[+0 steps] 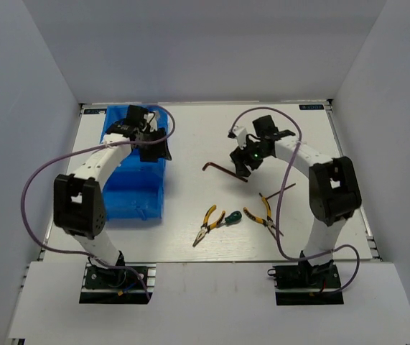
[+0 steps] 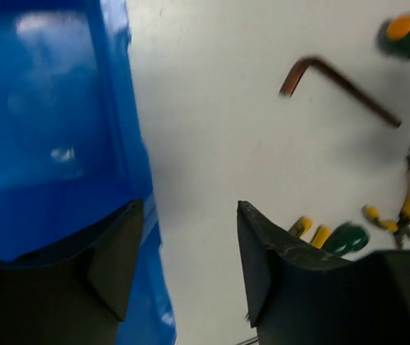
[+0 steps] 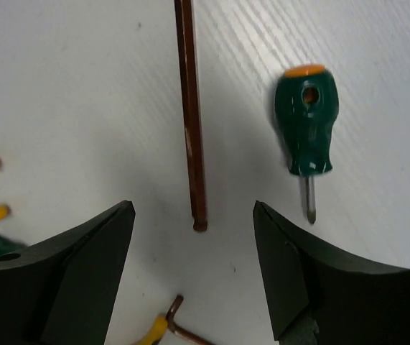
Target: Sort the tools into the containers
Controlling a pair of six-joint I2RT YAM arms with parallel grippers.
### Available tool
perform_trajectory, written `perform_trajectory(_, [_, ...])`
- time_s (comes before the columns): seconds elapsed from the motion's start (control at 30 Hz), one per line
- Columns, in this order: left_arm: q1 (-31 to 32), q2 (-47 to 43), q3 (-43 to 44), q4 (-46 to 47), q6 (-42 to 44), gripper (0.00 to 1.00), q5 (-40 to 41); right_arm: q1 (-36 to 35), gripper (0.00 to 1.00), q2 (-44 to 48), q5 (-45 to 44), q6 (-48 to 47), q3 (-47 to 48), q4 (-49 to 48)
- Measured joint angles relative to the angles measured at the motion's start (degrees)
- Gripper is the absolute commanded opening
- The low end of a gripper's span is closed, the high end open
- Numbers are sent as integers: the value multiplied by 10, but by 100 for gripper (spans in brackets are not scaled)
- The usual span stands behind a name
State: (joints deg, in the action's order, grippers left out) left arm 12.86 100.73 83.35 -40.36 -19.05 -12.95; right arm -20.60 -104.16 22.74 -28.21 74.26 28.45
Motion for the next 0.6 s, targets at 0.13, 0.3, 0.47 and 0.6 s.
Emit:
perform_trajectory(0.13, [-1, -119, -83, -29, 37, 67, 0, -36, 73, -64, -41, 16, 58, 0])
perform_trajectory(0.3, [-3, -246, -109, -21, 47, 70, 2, -64, 69, -121, -66, 29, 100, 0])
perform_trajectory(0.47, [-3, -309, -131, -19, 43, 70, 2, -84, 53, -159, -82, 35, 132, -1])
perform_trajectory(0.6, [-3, -324, -147, -34, 41, 70, 5, -95, 42, -162, -87, 28, 136, -2])
